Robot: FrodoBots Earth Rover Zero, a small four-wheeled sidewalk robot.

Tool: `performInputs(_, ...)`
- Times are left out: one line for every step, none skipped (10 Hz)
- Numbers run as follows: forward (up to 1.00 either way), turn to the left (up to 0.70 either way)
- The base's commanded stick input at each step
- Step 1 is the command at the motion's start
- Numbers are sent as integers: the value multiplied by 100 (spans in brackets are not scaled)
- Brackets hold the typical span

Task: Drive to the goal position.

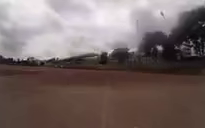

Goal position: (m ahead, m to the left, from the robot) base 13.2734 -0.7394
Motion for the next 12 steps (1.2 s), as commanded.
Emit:
performInputs(67,-23)
performInputs(67,0)
performInputs(67,0)
performInputs(67,0)
performInputs(67,0)
performInputs(67,0)
performInputs(67,0)
performInputs(67,0)
performInputs(67,0)
performInputs(67,0)
performInputs(67,0)
performInputs(67,0)
